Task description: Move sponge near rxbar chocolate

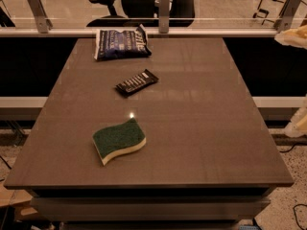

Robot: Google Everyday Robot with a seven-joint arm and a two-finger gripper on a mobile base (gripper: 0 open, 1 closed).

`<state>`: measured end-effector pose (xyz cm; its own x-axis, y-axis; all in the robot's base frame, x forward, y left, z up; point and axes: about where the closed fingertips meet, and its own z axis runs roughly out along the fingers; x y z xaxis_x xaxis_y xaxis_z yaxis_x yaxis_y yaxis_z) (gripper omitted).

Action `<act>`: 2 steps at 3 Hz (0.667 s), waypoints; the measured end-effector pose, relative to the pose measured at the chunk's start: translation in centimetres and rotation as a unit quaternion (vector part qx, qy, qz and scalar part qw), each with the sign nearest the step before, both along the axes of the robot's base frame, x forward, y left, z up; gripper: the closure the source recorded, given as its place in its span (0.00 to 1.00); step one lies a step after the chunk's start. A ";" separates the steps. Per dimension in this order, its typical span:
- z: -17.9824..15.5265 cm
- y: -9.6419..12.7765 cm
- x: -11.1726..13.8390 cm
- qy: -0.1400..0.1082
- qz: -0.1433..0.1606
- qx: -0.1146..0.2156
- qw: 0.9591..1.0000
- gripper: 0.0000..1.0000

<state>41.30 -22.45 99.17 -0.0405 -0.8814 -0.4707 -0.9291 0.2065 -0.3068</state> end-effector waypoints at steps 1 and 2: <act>0.1 0.9 -1.4 -0.024 0.063 0.070 0.995 0.00; 0.1 2.7 -2.7 -0.040 0.119 0.139 0.982 0.00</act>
Offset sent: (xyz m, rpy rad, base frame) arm -0.0471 0.0440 0.0030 0.4744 -0.1127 0.3839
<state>38.62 -19.70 99.24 0.1975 -0.6983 -0.6880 -0.9367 0.0726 -0.3426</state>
